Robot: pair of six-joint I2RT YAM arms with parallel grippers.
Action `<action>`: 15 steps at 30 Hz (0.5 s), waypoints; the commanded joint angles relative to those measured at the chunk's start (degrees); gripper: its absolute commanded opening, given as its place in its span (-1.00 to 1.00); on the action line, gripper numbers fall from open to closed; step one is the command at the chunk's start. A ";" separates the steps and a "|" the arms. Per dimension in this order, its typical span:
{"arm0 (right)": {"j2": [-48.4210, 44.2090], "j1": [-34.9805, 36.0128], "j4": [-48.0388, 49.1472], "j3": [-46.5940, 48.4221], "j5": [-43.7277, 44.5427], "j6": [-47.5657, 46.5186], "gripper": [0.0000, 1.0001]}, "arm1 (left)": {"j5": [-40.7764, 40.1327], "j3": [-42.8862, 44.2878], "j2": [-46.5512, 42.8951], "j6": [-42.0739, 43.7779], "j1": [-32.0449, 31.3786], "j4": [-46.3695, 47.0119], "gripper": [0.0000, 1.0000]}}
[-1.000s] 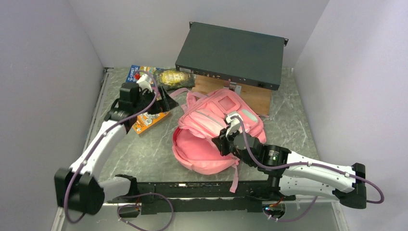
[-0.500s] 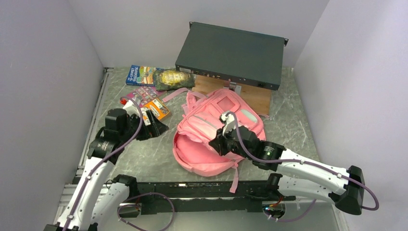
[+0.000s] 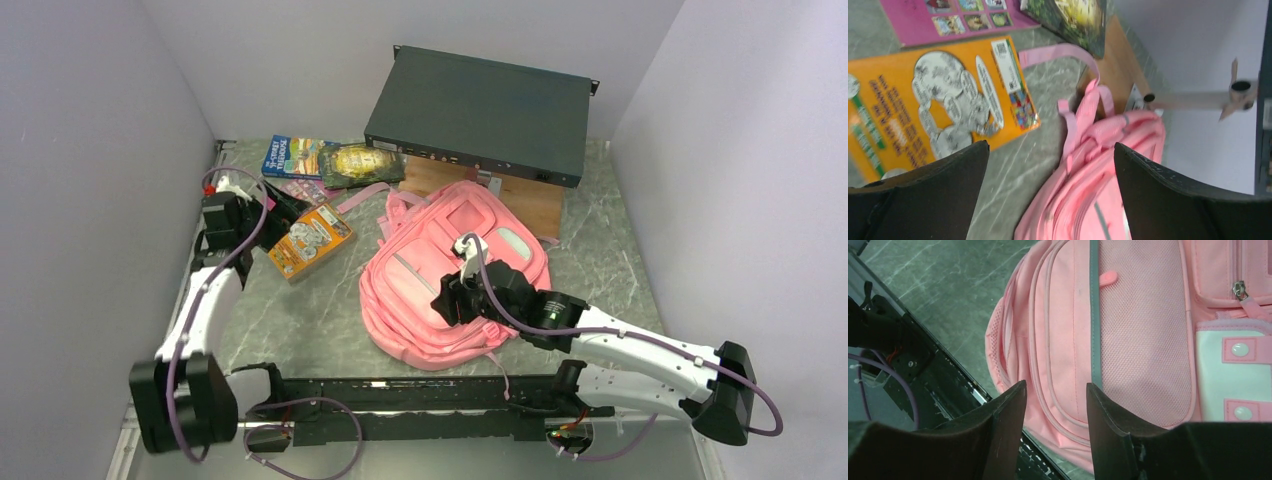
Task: Pack the student bag
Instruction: Unzip the student bag at the center of the board.
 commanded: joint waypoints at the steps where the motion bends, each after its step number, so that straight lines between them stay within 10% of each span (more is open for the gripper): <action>1: -2.04 -0.16 1.72 2.83 0.58 -0.87 0.00 | -2.57 2.47 11.41 -11.44 0.16 27.49 0.99; 15: -13.31 -0.13 -3.09 -1.76 5.11 0.48 0.07 | 0.62 27.23 53.66 -11.78 -1.75 34.00 0.94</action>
